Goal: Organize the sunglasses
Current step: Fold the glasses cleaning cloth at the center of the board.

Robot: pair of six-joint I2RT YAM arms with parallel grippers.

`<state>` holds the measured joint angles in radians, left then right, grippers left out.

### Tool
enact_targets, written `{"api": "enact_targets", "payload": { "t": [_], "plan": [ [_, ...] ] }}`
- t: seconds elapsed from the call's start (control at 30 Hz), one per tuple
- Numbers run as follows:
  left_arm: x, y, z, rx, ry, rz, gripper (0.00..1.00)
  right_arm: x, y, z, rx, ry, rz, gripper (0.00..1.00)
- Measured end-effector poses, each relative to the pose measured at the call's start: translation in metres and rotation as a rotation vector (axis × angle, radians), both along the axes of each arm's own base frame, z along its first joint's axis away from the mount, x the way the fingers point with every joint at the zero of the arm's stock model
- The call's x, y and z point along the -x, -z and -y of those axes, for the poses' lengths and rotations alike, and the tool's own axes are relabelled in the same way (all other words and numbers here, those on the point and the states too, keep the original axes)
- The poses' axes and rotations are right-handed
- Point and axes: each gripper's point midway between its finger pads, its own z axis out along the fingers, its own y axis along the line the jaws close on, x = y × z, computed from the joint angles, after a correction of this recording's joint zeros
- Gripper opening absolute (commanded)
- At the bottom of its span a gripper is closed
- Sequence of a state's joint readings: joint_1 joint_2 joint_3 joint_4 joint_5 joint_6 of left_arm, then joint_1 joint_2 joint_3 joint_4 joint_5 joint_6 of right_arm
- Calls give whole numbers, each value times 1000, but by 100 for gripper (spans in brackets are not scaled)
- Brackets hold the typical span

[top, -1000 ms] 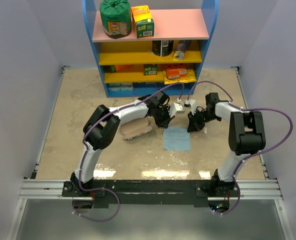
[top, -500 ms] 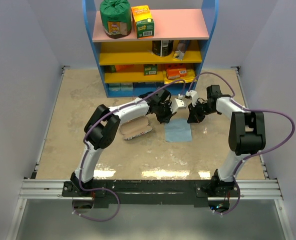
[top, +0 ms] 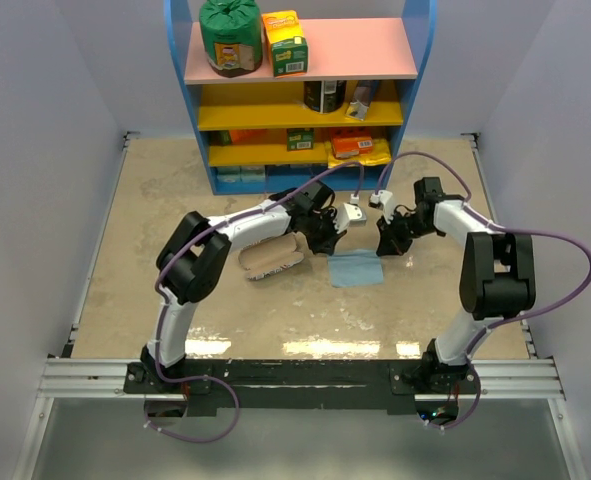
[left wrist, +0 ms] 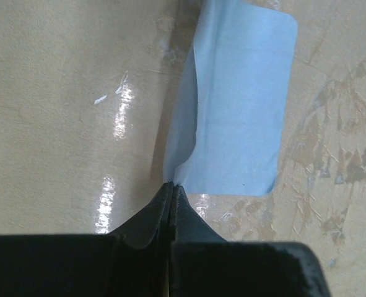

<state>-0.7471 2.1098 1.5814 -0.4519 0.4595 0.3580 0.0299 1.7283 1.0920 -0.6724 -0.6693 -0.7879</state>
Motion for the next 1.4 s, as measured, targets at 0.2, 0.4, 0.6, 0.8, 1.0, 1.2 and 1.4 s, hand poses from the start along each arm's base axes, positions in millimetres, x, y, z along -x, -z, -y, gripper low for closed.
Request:
{"api": "enact_targets", "payload": {
  "t": [0.2, 0.4, 0.6, 0.8, 1.0, 1.2, 1.4],
  "plan": [
    [6, -6, 4, 31, 24, -19, 0, 9, 4, 1, 4, -16, -20, 0],
    [12, -6, 5, 37, 37, -39, 0, 13, 6, 1, 6, -28, -21, 0],
    [20, -5, 4, 34, 51, -66, 0, 18, 2, 1, 7, -42, -17, 0],
    [26, -5, 6, 36, 66, -84, 0, 22, 3, 2, 11, -60, -20, 0],
    [34, -2, 6, 40, 81, -110, 0, 30, 7, 3, 13, -71, -39, 0],
    [39, -1, 5, 43, 92, -130, 0, 31, 8, 3, 14, -78, -40, 0],
    [44, -2, 8, 51, 105, -142, 0, 33, 9, 4, 18, -86, -41, 0]
  ]
}}
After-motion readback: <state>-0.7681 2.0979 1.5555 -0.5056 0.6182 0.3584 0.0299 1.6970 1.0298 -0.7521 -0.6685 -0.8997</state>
